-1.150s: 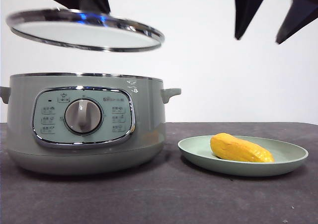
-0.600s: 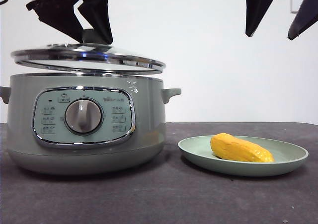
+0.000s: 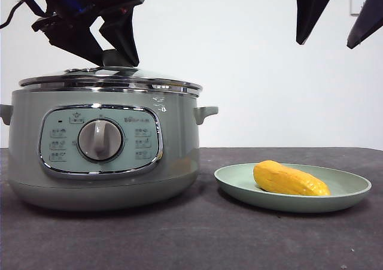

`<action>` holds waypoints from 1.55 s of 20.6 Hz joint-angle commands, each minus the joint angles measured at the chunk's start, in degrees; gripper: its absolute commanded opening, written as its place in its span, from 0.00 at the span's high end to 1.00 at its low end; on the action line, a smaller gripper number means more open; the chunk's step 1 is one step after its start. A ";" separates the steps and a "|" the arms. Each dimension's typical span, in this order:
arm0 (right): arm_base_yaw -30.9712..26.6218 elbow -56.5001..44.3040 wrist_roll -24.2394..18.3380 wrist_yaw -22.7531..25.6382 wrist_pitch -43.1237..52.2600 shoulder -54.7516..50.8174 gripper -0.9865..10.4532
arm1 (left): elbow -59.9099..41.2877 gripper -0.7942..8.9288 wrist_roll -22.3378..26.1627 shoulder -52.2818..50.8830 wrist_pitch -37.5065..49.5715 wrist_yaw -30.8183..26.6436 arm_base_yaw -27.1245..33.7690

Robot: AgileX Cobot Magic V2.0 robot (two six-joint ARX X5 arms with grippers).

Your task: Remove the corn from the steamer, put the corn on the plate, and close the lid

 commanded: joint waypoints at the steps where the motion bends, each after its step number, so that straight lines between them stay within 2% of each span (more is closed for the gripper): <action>1: -0.02 -0.42 0.39 0.15 -0.02 -0.13 0.56 | -0.90 0.93 1.03 -0.04 -0.31 -3.74 0.26; 3: -0.02 -0.42 0.37 0.13 -0.02 -0.13 0.56 | -0.90 0.93 0.24 -0.04 -1.22 -3.23 0.92; 6: -0.02 -0.42 0.39 0.15 0.02 -0.13 0.56 | -0.90 0.93 -0.07 -0.04 -2.89 1.51 0.98; 10: -0.02 -0.42 0.44 0.13 0.02 -0.13 0.56 | -0.90 0.93 -0.04 -0.02 -4.20 3.82 0.98; 16: -0.02 -0.42 0.81 0.09 -0.13 -0.13 0.56 | -0.90 0.90 0.02 -0.02 -4.46 2.25 1.68; 17: -0.02 -0.42 0.79 0.09 -0.33 -0.13 0.56 | -0.90 0.82 0.00 -0.04 -4.48 2.29 1.79; 18: -0.02 -0.42 0.79 0.09 -0.74 -0.13 0.56 | -0.90 0.65 0.00 -0.02 -4.48 2.29 1.79; 19: -0.02 -0.42 0.79 0.09 -1.09 -0.13 0.56 | -0.90 0.51 0.00 -0.02 -4.61 2.38 1.95; 20: -0.02 -0.42 0.79 0.09 -1.36 -0.13 0.56 | -0.90 0.46 -0.02 -0.02 -5.01 2.71 2.12; 26: -0.02 -0.42 0.52 0.13 -1.27 -0.13 0.56 | -0.72 0.46 -0.44 -2.62 -6.56 2.62 2.10; 31: -0.02 -0.42 -1.16 0.15 -1.07 -1.36 0.57 | -0.72 0.47 -0.46 -16.11 -12.61 2.69 1.27; 32: 0.00 -0.44 -1.18 0.13 -1.05 -2.29 0.61 | -0.72 0.47 -0.44 -19.12 -14.58 2.58 1.22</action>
